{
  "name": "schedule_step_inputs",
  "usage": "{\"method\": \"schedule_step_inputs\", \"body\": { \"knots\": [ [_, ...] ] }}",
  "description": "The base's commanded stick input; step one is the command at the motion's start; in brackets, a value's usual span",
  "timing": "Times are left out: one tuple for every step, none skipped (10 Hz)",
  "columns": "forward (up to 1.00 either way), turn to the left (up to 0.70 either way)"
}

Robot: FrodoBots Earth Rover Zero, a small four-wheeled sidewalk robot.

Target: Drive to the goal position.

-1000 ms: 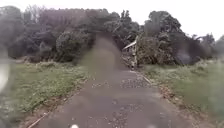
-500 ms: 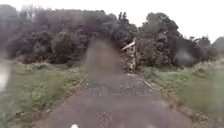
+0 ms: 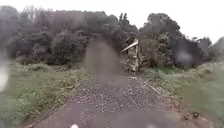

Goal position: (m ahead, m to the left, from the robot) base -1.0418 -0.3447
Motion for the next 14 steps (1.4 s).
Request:
{"method": "schedule_step_inputs", "body": {
  "knots": [
    [0.70, 0.00],
    [0.70, 0.00],
    [0.70, 0.00],
    [0.70, 0.00],
    [0.70, 0.00],
    [0.70, 0.00],
    [0.70, 0.00],
    [0.70, 0.00],
    [0.70, 0.00],
    [0.70, 0.00],
    [0.70, 0.00],
    [0.70, 0.00],
    [0.70, 0.00],
    [0.70, 0.00]
  ]
}}
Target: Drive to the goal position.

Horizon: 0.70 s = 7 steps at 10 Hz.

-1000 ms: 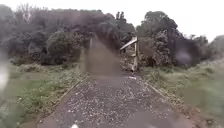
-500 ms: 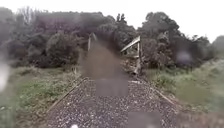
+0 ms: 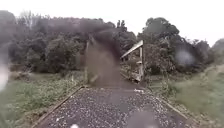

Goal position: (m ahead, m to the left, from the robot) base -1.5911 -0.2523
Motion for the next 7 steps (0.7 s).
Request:
{"method": "schedule_step_inputs", "body": {
  "knots": [
    [0.70, 0.00],
    [0.70, 0.00],
    [0.70, 0.00],
    [0.70, 0.00],
    [0.70, 0.00],
    [0.70, 0.00],
    [0.70, 0.00]
  ]
}}
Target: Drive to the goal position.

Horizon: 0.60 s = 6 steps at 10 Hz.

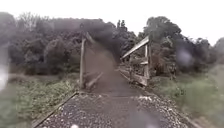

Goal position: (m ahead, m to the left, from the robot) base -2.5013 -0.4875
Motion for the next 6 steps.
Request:
{"method": "schedule_step_inputs", "body": {
  "knots": [
    [0.70, 0.00],
    [0.70, 0.00],
    [0.70, 0.00],
    [0.70, 0.00],
    [0.70, 0.00],
    [0.70, 0.00]
  ]
}}
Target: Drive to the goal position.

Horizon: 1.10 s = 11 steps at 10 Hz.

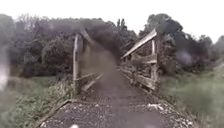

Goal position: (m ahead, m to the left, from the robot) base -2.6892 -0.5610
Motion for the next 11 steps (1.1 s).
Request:
{"method": "schedule_step_inputs", "body": {
  "knots": [
    [0.70, 0.00],
    [0.00, 0.00],
    [0.00, 0.00],
    [0.00, 0.00],
    [0.00, 0.00],
    [0.00, 0.00],
    [0.00, 0.00],
    [0.00, 0.00],
    [0.00, 0.00],
    [0.00, 0.00],
    [0.00, 0.27]
  ]
}}
